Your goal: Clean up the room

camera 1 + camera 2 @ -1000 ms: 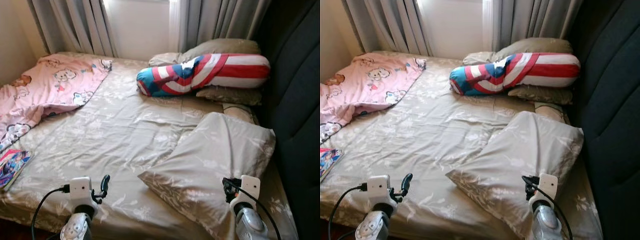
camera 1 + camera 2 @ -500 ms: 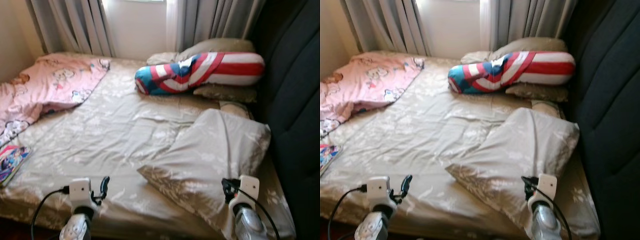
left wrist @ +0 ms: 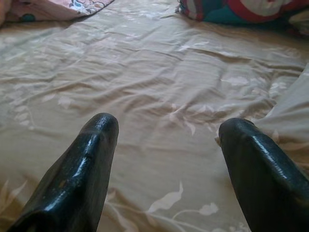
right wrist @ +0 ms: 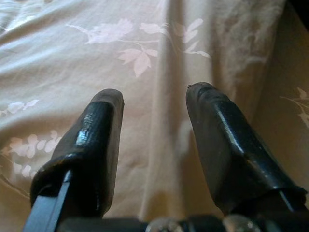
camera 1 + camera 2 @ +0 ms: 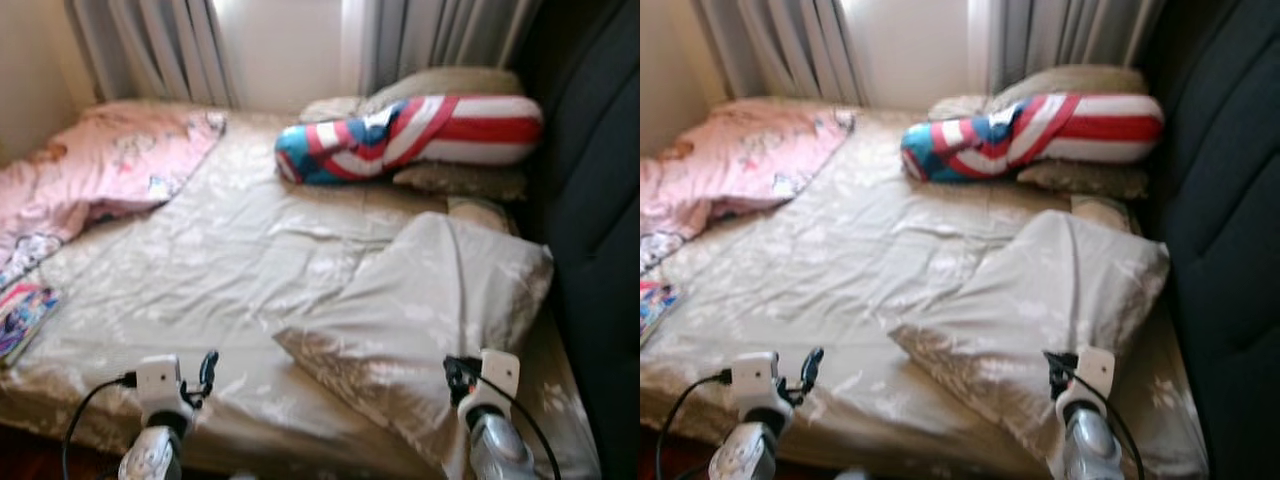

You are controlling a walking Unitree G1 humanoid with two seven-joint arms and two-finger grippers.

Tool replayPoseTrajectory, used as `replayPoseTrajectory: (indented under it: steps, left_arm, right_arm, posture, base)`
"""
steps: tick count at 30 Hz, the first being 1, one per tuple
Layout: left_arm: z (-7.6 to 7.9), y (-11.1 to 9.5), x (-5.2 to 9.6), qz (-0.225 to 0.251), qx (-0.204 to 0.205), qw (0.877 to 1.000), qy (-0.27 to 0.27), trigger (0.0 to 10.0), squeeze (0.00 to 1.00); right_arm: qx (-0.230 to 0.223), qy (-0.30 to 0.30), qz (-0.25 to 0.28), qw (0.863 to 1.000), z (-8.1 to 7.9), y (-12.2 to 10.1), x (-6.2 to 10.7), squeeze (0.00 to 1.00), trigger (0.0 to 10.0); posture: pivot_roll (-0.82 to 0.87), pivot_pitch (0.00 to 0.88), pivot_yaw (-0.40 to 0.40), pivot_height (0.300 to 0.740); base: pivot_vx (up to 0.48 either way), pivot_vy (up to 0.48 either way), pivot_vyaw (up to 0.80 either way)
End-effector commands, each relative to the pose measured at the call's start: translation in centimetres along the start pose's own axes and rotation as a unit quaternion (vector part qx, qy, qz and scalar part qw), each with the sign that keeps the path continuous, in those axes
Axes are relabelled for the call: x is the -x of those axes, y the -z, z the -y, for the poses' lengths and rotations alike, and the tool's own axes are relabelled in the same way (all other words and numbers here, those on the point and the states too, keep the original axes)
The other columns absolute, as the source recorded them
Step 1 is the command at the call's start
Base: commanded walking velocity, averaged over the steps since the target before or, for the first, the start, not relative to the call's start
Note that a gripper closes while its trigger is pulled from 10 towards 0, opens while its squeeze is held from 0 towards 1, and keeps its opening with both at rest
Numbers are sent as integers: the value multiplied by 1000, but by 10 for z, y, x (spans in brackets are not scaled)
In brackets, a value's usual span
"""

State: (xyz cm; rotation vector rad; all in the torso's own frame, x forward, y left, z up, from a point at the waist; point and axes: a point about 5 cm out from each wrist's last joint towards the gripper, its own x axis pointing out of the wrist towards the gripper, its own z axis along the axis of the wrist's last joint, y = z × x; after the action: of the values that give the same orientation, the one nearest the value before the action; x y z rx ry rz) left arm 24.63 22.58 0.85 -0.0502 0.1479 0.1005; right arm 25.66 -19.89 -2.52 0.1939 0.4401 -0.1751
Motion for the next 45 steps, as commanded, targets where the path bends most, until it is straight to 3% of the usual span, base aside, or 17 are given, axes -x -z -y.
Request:
replayPoseTrajectory:
  steps: [1, 8, 13, 14, 18, 23, 42, 43, 44, 45]
  left_arm:
    - [-1, -2, -1, 4, -5, 1000, 3, 10000, 0]
    - [-1, -3, 0, 8, -8, 1000, 3, 10000, 0]
    - [-2, -4, 4, 13, -12, 1000, 5, 10000, 0]
    - [-3, -5, 6, 15, -14, 1000, 6, 10000, 0]
    - [-10, -6, 13, 18, -24, 1000, 5, 10000, 0]
    - [-16, -7, 19, 16, -32, 999, 4, 10000, 0]
    - [-20, -18, 30, 9, -58, 998, 27, 10000, 0]
    - [-20, -19, 32, 8, -59, 998, 30, 10000, 0]
    - [-20, -20, 33, 8, -59, 998, 31, 10000, 0]
    - [-20, -20, 33, 8, -59, 998, 31, 10000, 0]
  right_arm:
    - [-2, -2, 5, 1000, -3, -3, -2, 0, 10000]
    - [-5, 12, -7, 1000, 0, -1, -1, 0, 10000]
    - [-27, 53, -27, 998, 11, -2, -3, 27, 10000]
    - [-45, 69, -24, 996, 16, -5, -4, 1000, 10000]
    - [-83, 107, -12, 991, 29, -13, -6, 1000, 10000]
    - [-81, 107, -15, 991, 29, -13, -6, 1000, 10000]
    - [-104, 131, -70, 983, 40, 18, 9, 1000, 10000]
    - [-112, 125, -75, 983, 38, 20, 9, 757, 10000]
    - [-117, 122, -79, 982, 37, 21, 10, 255, 10000]
    - [-117, 122, -79, 982, 37, 21, 10, 255, 10000]
  posture:
    - [44, 0, -59, 667]
    - [47, 0, -58, 667]
    - [61, 0, -52, 667]
    - [74, 0, -51, 667]
    - [99, 0, -42, 667]
    - [105, 0, -29, 667]
    - [118, 36, 25, 667]
    - [126, 41, 34, 667]
    - [127, 41, 35, 667]
    - [127, 41, 35, 667]
  base:
    - [259, 0, 0]
    - [183, 0, 0]
    - [0, 0, 0]
    - [0, 0, 0]
    - [0, 0, 0]
    - [0, 0, 0]
    - [0, 0, 0]
    - [0, 0, 0]
    - [0, 0, 0]
    - [0, 0, 0]
